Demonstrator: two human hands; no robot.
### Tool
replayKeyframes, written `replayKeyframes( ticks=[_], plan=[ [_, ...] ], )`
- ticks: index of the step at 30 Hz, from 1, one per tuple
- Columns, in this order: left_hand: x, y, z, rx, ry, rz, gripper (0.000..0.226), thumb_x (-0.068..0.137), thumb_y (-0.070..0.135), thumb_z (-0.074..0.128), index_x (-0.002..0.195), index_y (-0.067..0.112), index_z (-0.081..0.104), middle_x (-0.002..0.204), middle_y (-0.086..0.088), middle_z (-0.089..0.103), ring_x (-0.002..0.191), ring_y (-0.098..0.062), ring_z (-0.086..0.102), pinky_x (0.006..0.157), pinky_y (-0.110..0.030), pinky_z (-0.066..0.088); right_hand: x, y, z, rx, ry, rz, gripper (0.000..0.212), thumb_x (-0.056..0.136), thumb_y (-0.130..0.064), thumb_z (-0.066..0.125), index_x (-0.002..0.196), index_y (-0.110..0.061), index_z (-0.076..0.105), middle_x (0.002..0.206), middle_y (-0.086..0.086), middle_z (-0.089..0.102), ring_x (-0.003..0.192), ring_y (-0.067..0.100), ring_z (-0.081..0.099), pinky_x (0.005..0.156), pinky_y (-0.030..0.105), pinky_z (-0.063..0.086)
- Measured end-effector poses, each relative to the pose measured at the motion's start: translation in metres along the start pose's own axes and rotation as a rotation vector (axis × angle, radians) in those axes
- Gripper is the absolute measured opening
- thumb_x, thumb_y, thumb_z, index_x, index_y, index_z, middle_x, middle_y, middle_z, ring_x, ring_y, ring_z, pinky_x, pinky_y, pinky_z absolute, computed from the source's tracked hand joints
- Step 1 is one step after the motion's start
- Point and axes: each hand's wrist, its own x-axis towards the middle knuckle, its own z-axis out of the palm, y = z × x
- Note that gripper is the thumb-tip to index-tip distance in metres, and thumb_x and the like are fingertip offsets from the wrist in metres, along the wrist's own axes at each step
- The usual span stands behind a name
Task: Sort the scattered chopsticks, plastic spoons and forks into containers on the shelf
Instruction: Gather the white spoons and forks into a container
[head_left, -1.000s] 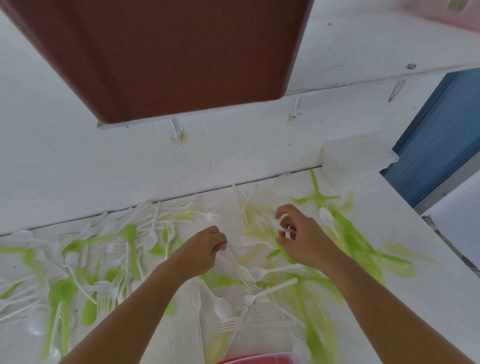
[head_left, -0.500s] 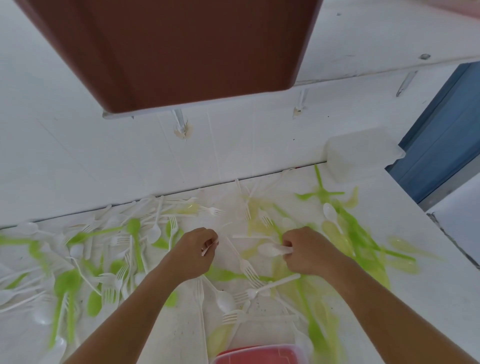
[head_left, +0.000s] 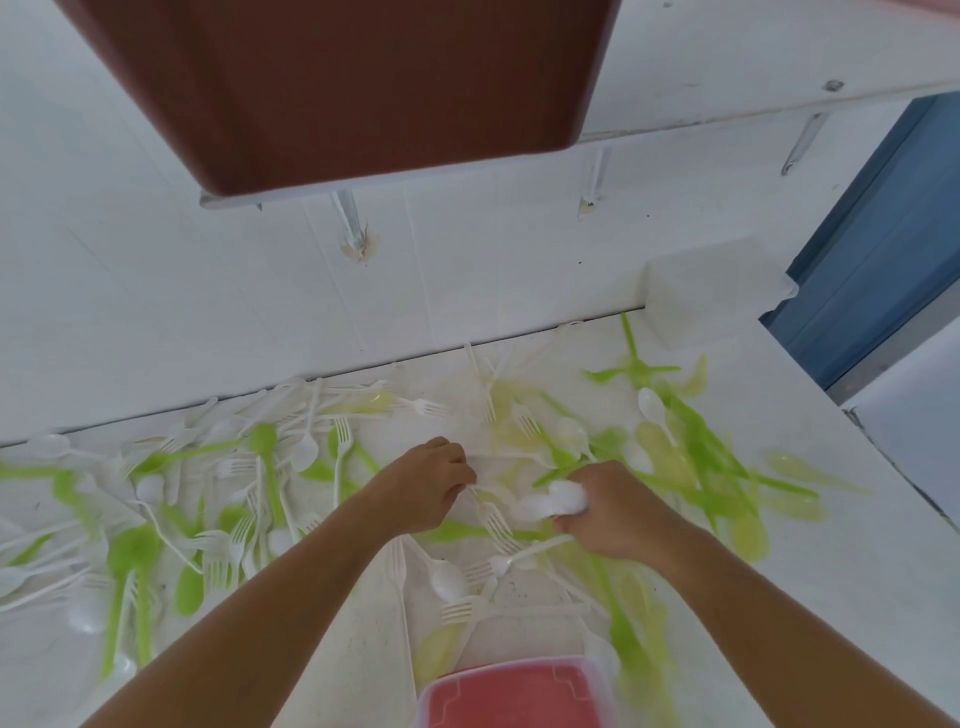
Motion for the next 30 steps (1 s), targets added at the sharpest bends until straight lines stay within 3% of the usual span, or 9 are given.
replayKeyframes(
  ticks=[4, 9, 14, 17, 20, 22, 25, 27, 30],
  plan=[
    [0.000, 0.002, 0.001, -0.014, -0.010, 0.009, 0.021, 0.090, 0.015, 0.067, 0.107, 0.018, 0.077, 0.101, 0.001, 0.064, 0.093, -0.021, 0.059, 0.075, -0.035, 0.055, 0.001, -0.001, 0.033, -0.256, -0.064, -0.155, 0.022, 0.084, -0.042, 0.062, 0.096, -0.025, 0.069, 0.098, -0.008, 0.064, 0.086, 0.020, 0.065, 0.074, 0.037, 0.054],
    [0.002, 0.003, 0.003, 0.039, 0.006, 0.071, 0.011, 0.091, 0.011, 0.067, 0.096, 0.017, 0.075, 0.094, 0.001, 0.065, 0.088, -0.021, 0.058, 0.071, -0.035, 0.055, 0.008, 0.002, 0.043, -0.327, -0.100, -0.148, 0.023, 0.084, -0.041, 0.057, 0.096, -0.025, 0.067, 0.093, -0.007, 0.063, 0.082, 0.022, 0.065, 0.069, 0.039, 0.056],
    [-0.002, -0.003, 0.007, 0.064, 0.005, 0.058, 0.017, 0.096, 0.013, 0.061, 0.108, 0.018, 0.072, 0.098, 0.003, 0.067, 0.091, -0.020, 0.060, 0.077, -0.037, 0.054, 0.000, 0.001, 0.016, -0.161, -0.078, -0.095, 0.004, 0.084, -0.028, 0.066, 0.088, -0.027, 0.065, 0.087, -0.005, 0.065, 0.080, 0.019, 0.065, 0.067, 0.033, 0.051],
    [-0.004, -0.003, 0.004, 0.041, 0.017, 0.063, 0.020, 0.096, 0.014, 0.062, 0.111, 0.016, 0.076, 0.102, 0.002, 0.070, 0.096, -0.021, 0.063, 0.081, -0.035, 0.056, 0.000, 0.007, -0.010, -0.001, -0.040, 0.003, 0.012, 0.080, -0.027, 0.075, 0.079, -0.025, 0.063, 0.081, -0.007, 0.066, 0.076, 0.016, 0.066, 0.064, 0.030, 0.051],
    [-0.011, 0.002, 0.003, 0.032, -0.047, 0.015, 0.037, 0.099, 0.033, 0.047, 0.120, 0.020, 0.075, 0.115, 0.006, 0.068, 0.108, -0.016, 0.062, 0.086, -0.033, 0.057, 0.003, 0.016, -0.029, 0.140, 0.002, 0.103, 0.013, 0.075, -0.024, 0.079, 0.076, -0.018, 0.068, 0.075, -0.004, 0.069, 0.071, 0.015, 0.067, 0.066, 0.035, 0.053],
    [-0.014, 0.001, 0.002, 0.054, -0.075, 0.018, 0.039, 0.096, 0.035, 0.049, 0.123, 0.022, 0.074, 0.121, 0.007, 0.066, 0.113, -0.015, 0.060, 0.089, -0.033, 0.057, 0.004, 0.021, -0.036, 0.203, 0.015, 0.143, 0.013, 0.074, -0.021, 0.080, 0.074, -0.019, 0.067, 0.073, -0.002, 0.068, 0.071, 0.017, 0.067, 0.064, 0.033, 0.050],
    [-0.011, -0.004, 0.003, 0.083, -0.061, 0.069, 0.025, 0.087, 0.021, 0.071, 0.111, 0.020, 0.078, 0.108, 0.004, 0.070, 0.099, -0.019, 0.066, 0.080, -0.032, 0.059, 0.004, 0.026, -0.034, 0.222, 0.032, 0.172, 0.011, 0.077, -0.020, 0.079, 0.079, -0.020, 0.069, 0.082, 0.002, 0.070, 0.079, 0.021, 0.069, 0.065, 0.034, 0.050],
    [-0.008, -0.004, 0.004, 0.118, -0.065, 0.099, 0.015, 0.088, 0.016, 0.071, 0.101, 0.020, 0.077, 0.096, 0.004, 0.070, 0.088, -0.021, 0.065, 0.074, -0.035, 0.059, 0.004, 0.025, -0.029, 0.225, 0.036, 0.182, 0.011, 0.077, -0.021, 0.080, 0.082, -0.019, 0.069, 0.084, 0.004, 0.071, 0.080, 0.022, 0.069, 0.063, 0.032, 0.049],
    [-0.006, 0.000, 0.004, 0.085, -0.059, 0.019, 0.016, 0.091, 0.013, 0.063, 0.100, 0.021, 0.073, 0.095, 0.005, 0.065, 0.086, -0.020, 0.061, 0.070, -0.038, 0.056, 0.005, 0.021, -0.022, 0.237, 0.047, 0.183, 0.014, 0.077, -0.023, 0.081, 0.083, -0.017, 0.069, 0.085, 0.006, 0.071, 0.081, 0.023, 0.070, 0.060, 0.031, 0.046]
  ],
)
